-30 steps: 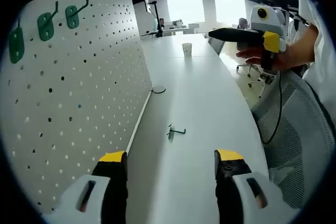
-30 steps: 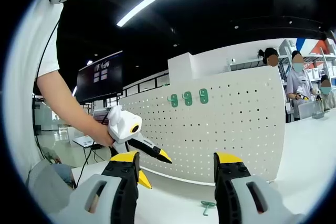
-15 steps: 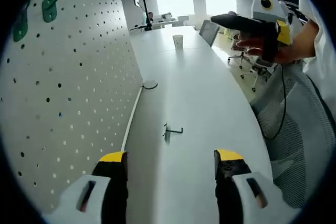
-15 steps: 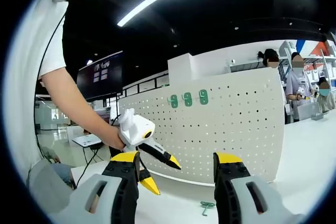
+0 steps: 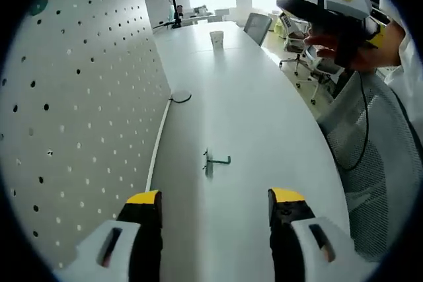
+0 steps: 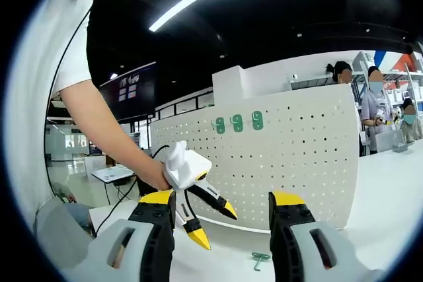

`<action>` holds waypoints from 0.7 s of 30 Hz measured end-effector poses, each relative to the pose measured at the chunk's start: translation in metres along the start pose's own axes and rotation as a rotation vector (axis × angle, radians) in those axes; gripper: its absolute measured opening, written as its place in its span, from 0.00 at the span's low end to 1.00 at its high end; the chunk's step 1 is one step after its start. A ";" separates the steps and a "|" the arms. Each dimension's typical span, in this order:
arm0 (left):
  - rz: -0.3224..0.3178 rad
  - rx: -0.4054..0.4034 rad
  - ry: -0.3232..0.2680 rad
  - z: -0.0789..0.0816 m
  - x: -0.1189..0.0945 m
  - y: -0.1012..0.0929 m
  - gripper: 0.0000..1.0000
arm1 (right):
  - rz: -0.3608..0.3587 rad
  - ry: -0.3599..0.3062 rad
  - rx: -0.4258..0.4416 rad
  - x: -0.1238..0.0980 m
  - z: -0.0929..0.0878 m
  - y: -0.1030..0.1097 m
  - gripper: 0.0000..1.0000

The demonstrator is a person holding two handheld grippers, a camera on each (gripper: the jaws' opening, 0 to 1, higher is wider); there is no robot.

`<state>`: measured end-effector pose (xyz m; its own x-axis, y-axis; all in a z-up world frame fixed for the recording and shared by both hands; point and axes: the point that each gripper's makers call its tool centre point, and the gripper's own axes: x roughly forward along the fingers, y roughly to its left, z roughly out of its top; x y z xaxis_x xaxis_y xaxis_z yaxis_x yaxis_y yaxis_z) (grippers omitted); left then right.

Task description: Insert the hook assembly into the mounting plate slot until the hook locks in place.

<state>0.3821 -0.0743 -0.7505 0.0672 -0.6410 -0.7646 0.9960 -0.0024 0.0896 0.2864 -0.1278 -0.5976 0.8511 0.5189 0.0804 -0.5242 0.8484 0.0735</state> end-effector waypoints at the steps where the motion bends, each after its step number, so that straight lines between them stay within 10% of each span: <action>1: -0.005 0.004 0.007 0.000 0.003 0.000 0.67 | 0.000 0.000 -0.001 0.000 0.000 0.000 0.55; 21: -0.081 0.052 0.089 0.003 0.041 0.003 0.65 | -0.018 0.010 0.004 -0.001 -0.003 -0.004 0.55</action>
<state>0.3881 -0.1034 -0.7796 -0.0064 -0.5668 -0.8238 0.9941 -0.0932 0.0563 0.2880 -0.1312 -0.6006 0.8606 0.5045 0.0695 -0.5089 0.8573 0.0784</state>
